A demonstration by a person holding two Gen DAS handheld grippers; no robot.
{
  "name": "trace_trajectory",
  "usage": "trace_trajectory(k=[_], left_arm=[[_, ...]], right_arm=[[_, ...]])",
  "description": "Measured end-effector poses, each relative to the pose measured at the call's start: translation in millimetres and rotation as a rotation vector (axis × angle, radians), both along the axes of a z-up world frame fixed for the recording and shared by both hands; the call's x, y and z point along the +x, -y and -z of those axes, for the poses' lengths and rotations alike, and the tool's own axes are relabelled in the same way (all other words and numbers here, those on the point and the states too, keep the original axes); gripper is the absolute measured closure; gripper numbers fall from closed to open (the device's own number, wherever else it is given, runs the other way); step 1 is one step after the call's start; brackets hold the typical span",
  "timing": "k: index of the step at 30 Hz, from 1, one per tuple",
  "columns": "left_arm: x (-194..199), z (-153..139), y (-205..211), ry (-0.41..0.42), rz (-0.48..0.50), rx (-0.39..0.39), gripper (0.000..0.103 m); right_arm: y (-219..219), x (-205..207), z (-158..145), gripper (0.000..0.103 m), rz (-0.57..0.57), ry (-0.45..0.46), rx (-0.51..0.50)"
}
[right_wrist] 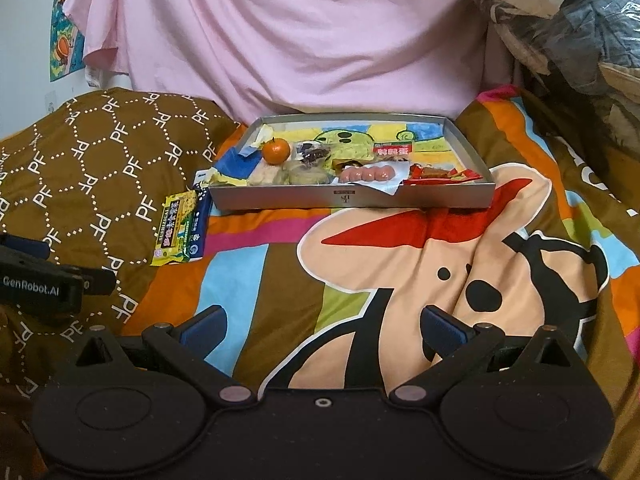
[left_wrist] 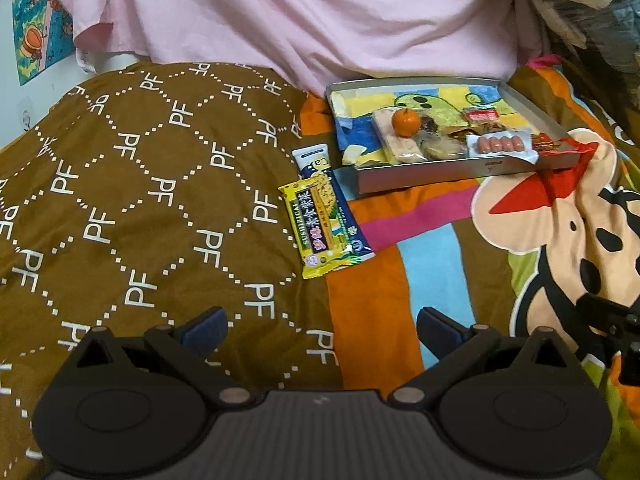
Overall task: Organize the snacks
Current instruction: 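Withdraw both tools from the tray back over the remaining snacks, then grasp the yellow biscuit packet with the left tool while the right tool grasps the blue calcium stick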
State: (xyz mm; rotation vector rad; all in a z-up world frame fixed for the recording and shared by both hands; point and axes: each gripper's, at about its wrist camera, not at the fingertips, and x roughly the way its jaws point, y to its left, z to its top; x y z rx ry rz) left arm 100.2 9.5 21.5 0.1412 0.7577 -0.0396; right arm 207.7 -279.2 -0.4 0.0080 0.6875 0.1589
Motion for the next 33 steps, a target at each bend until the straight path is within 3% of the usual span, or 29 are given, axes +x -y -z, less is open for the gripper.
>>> trace_trajectory(k=[15,27,33], left_arm=[[77,-2,-20,0.006,-0.023,0.028,0.0],[142,29,-5,-0.074,0.003,-0.102,0.001],[160,40,-4,-0.143,0.01,-0.189,0.022]], right_arm=[[-39,48,35,0.001,-0.092,-0.008,0.057],[-80,96,50,0.001,-0.215,0.049,-0.076],[-88,103,52,0.001,-0.24,0.074,-0.091]])
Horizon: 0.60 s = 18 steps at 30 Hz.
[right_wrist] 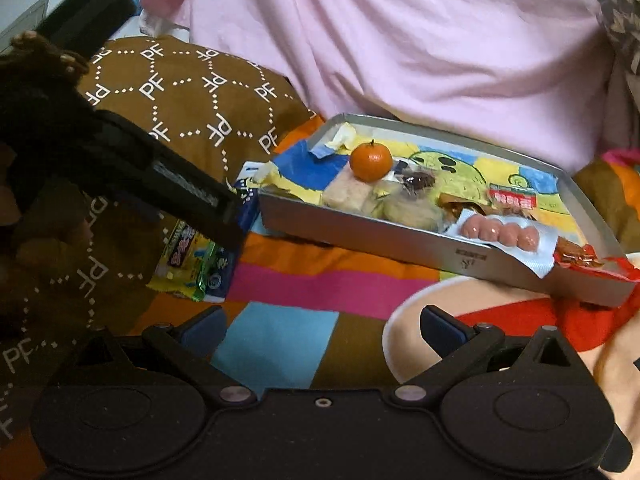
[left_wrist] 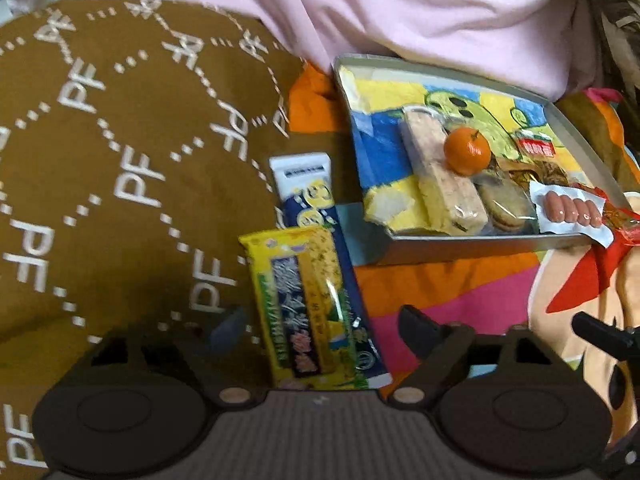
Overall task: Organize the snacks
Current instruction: 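Grasp the yellow biscuit packet with the left tool while the right tool grasps the blue calcium stick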
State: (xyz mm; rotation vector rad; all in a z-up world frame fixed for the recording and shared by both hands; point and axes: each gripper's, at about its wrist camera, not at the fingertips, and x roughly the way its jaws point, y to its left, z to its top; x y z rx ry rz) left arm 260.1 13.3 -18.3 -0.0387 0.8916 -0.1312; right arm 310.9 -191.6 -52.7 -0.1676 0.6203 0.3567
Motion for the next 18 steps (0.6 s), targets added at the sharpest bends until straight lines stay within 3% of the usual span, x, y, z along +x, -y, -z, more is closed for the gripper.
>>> trace_trajectory(k=[8,12,18], left_arm=[[7,15,-23,-0.053,-0.069,-0.124,0.051],[5,16,-35,-0.068,-0.083,-0.179,0.052],[-15,10,-41,-0.068,-0.082,-0.142,0.052]], right_arm=[[2,-10,14,0.001,0.006,-0.039,0.015],[-3,-10,16,0.001,0.012,-0.046,0.027],[-18,-10,14,0.001,-0.019,-0.028,0.021]])
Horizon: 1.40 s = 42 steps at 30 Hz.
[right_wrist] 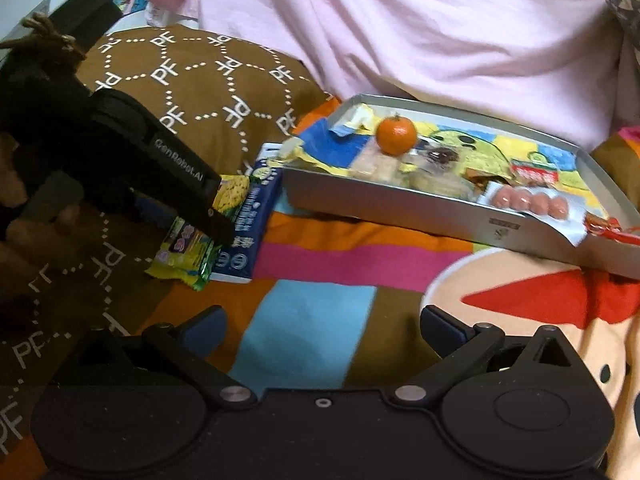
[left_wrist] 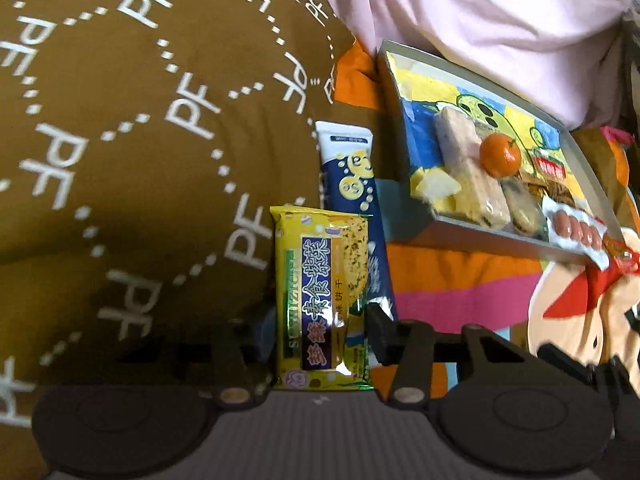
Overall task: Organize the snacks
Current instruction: 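Grasp the yellow biscuit packet with the left tool while the right tool grasps the blue calcium stick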
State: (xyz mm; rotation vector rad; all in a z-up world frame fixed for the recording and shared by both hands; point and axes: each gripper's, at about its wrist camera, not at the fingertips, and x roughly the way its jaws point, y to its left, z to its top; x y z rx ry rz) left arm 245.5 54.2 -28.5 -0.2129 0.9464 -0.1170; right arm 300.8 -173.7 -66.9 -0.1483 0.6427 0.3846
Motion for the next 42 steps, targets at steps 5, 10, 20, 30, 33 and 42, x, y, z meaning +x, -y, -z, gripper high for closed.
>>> trace_trajectory(k=[5,10,20,30,33,42], left_arm=[[-38,0,-20,-0.047,-0.034,-0.065,0.053],[-67,4,-44,-0.074,-0.092,-0.109,0.052],[-82,8,-66,-0.053,-0.109,-0.149,0.052],[-86,8,-72,-0.032,-0.105,-0.154,0.052],[-87,8,-74,-0.032,-0.105,-0.158,0.052],[-87,8,-63,-0.012,-0.108,-0.105,0.053]], right_arm=[[-13,2,4,0.001,-0.024,0.002,-0.028],[-28,10,7,0.003,-0.019,0.012,-0.052],[-68,42,-1,0.019,-0.052,0.029,-0.039],[-100,79,13,0.052,-0.009,-0.059,-0.084],[-101,78,12,0.061,0.0,-0.073,-0.08],[-73,28,1,0.066,-0.04,-0.122,-0.033]])
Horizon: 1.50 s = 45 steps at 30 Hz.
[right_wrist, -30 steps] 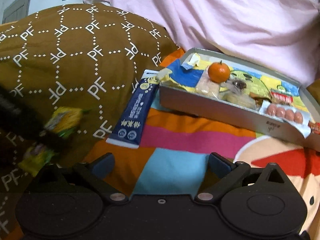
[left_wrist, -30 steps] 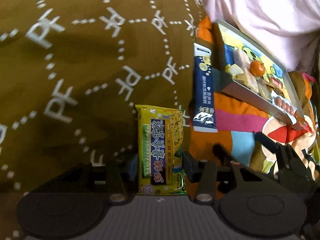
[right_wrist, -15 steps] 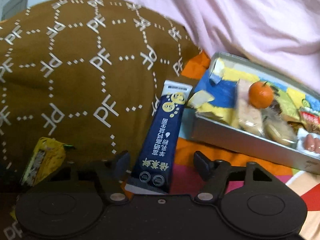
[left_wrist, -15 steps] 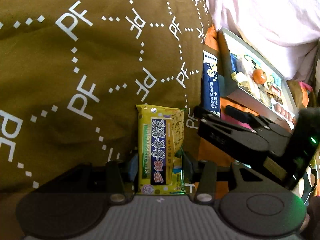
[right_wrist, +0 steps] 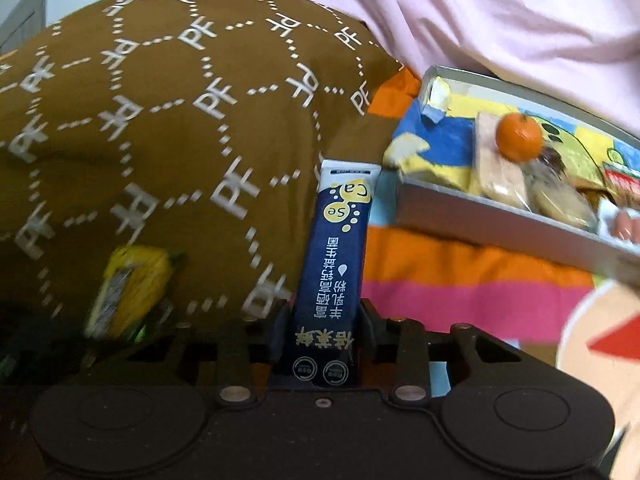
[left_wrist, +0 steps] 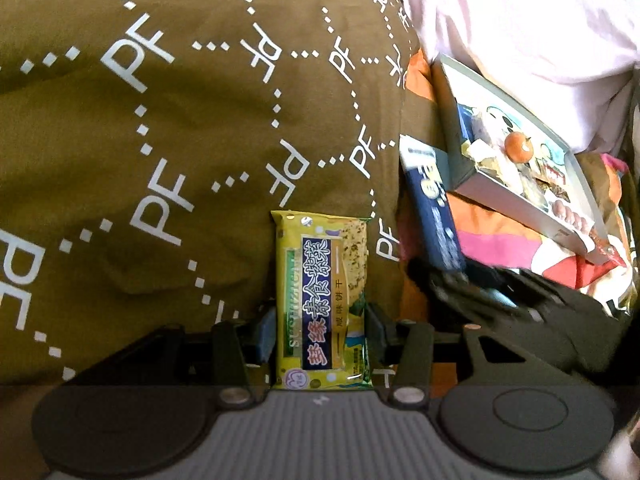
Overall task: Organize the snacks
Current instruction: 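Grasp the yellow biscuit packet with the left tool while the right tool grasps the blue calcium stick, then lift the biscuit packet and blue stick and carry them toward the tray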
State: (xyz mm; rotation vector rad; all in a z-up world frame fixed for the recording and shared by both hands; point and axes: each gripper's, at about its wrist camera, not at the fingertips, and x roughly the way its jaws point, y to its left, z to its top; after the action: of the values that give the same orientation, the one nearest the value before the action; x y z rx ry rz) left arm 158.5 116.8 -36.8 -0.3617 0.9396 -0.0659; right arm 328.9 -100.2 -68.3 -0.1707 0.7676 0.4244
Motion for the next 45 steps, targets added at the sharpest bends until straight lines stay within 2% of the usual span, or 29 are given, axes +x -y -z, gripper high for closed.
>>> trace_trajectory(k=[4,9,15,19,23,27,28,29,31,34,37,39,41,44,45], left_arm=[[1,-1,10,0.004,0.005,0.048,0.053],[-1,-3,22,0.003,0.016,0.109,0.053],[-8,-4,34,0.007,0.044,0.146,0.053],[-15,-5,48,0.011,0.08,0.168,0.053],[-22,-5,59,0.018,0.111,0.181,0.053],[-28,-8,70,0.039,0.138,0.189,0.055],[-29,-9,72,0.044,0.141,0.187,0.062],[-30,-9,74,0.045,0.142,0.188,0.073],[-29,-9,78,0.036,0.148,0.177,0.073],[-29,-2,83,0.014,0.167,0.192,0.073],[-30,0,88,0.024,0.191,0.216,0.068],[-28,2,89,0.018,0.198,0.215,0.06],[-24,3,91,0.009,0.207,0.201,0.046],[-18,4,99,-0.003,0.214,0.205,0.034],[-16,5,102,-0.006,0.22,0.223,0.034]], right_arm=[[6,-34,-5,0.066,-0.055,0.04,-0.068],[19,-72,4,0.067,-0.084,-0.052,-0.093],[23,-112,4,0.067,-0.094,-0.048,-0.118],[22,-134,5,0.067,-0.116,0.018,-0.194],[19,-159,11,0.068,-0.168,0.139,-0.35],[23,-175,16,0.068,-0.199,0.24,-0.46],[25,-177,17,0.068,-0.202,0.265,-0.484],[28,-180,18,0.068,-0.203,0.289,-0.504],[33,-184,21,0.068,-0.203,0.33,-0.546],[42,-186,23,0.068,-0.199,0.341,-0.571],[45,-189,22,0.068,-0.194,0.346,-0.573],[47,-191,22,0.068,-0.197,0.347,-0.569],[47,-193,21,0.068,-0.2,0.351,-0.571],[44,-195,20,0.068,-0.208,0.365,-0.578],[42,-195,21,0.068,-0.21,0.368,-0.58]])
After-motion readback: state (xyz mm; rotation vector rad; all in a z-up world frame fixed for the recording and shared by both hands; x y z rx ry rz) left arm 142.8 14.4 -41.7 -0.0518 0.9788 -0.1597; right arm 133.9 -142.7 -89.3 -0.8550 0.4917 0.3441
